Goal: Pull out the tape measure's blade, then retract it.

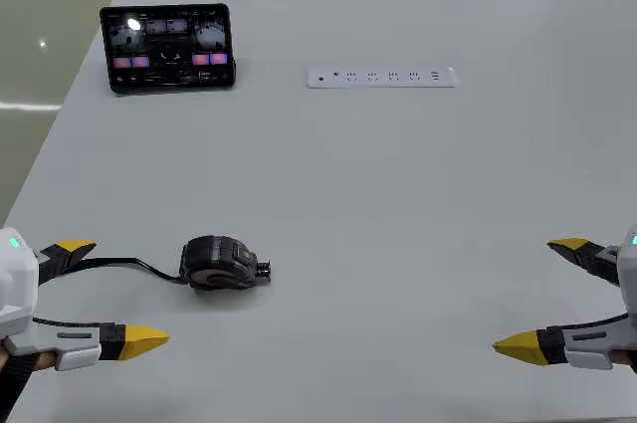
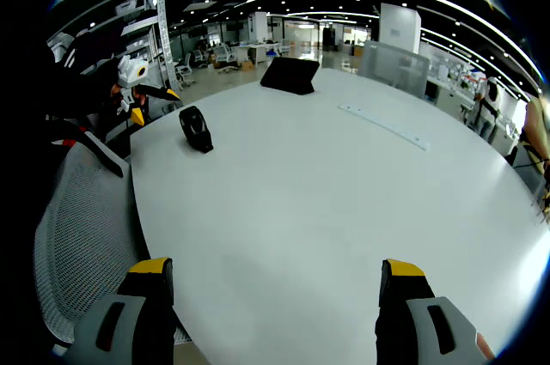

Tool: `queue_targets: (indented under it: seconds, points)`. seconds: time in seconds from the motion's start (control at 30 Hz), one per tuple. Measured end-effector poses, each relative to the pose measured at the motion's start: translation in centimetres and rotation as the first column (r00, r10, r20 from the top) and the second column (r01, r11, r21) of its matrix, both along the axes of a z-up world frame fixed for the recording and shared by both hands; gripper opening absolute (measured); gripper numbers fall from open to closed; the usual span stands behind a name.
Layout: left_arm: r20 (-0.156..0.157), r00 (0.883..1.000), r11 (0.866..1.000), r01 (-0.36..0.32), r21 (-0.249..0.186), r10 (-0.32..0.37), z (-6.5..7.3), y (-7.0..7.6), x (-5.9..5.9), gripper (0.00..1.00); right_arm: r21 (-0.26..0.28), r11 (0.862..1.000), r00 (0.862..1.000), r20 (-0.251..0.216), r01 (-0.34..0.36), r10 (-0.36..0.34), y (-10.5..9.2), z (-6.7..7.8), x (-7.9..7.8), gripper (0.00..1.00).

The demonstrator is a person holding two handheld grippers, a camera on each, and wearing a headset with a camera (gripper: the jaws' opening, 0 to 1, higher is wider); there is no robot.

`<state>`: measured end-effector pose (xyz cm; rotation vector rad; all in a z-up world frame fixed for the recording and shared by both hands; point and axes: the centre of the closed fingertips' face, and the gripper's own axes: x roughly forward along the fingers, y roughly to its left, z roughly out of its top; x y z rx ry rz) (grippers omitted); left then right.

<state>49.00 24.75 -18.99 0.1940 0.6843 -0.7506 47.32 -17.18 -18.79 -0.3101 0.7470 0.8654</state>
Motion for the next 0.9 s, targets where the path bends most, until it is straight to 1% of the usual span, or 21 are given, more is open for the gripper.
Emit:
queue_targets:
  seconds: [0.33, 0.47, 0.5, 0.57, 0.67, 0.7, 0.73, 0.77, 0.83, 0.9]
  points:
    - [-0.009, 1.000, 1.000, 0.010, 0.004, -0.010, 0.0, 0.1, 0.0, 0.99, 0.001, 1.000, 1.000, -0.007, 0.003, -0.003, 0.0, 0.0, -0.3, 0.99]
    - [-0.006, 1.000, 1.000, 0.011, 0.005, -0.011, 0.2, 0.2, 0.1, 0.99, 0.003, 1.000, 1.000, -0.014, -0.003, 0.003, 0.1, -0.1, -0.5, 0.99]
    - [0.011, 1.000, 1.000, 0.017, 0.006, -0.017, 0.4, 0.2, 0.3, 0.99, 0.005, 1.000, 1.000, -0.014, -0.003, 0.003, 0.1, -0.1, -0.4, 0.99]
    - [0.009, 1.000, 1.000, 0.018, 0.006, -0.018, 0.4, 0.1, 0.4, 0.99, 0.008, 1.000, 1.000, -0.004, -0.002, 0.002, 0.1, 0.1, -0.2, 0.99]
    - [0.011, 0.999, 0.999, 0.046, 0.026, -0.047, 0.4, 0.1, 0.5, 0.99, 0.014, 1.000, 1.000, -0.010, -0.003, 0.003, 0.2, 0.4, 0.1, 0.99]
    - [-0.010, 0.998, 0.998, 0.061, 0.012, -0.061, 0.4, -0.2, 0.4, 0.99, 0.024, 1.000, 1.000, 0.003, -0.020, 0.020, 0.5, 0.6, 0.3, 0.99]
    - [-0.015, 0.997, 0.997, 0.070, 0.017, -0.070, 0.4, -0.3, 0.4, 0.99, 0.037, 0.999, 0.999, 0.026, -0.028, 0.027, 0.8, 1.0, 0.6, 0.99]
    - [-0.014, 0.995, 0.995, 0.095, 0.037, -0.094, 0.5, -0.4, 0.5, 0.99, 0.040, 0.999, 0.999, 0.021, -0.026, 0.026, 0.8, 1.1, 0.8, 0.99]
    - [-0.017, 0.993, 0.992, 0.118, 0.050, -0.118, 0.5, -0.5, 0.7, 0.99, 0.029, 0.999, 0.999, 0.018, -0.027, 0.027, 0.9, 1.2, 1.1, 0.99]
    - [-0.024, 0.990, 0.988, 0.141, 0.059, -0.140, 0.7, -0.8, 0.9, 0.99, 0.035, 0.999, 0.999, 0.021, -0.039, 0.038, 1.2, 1.5, 1.5, 0.99]
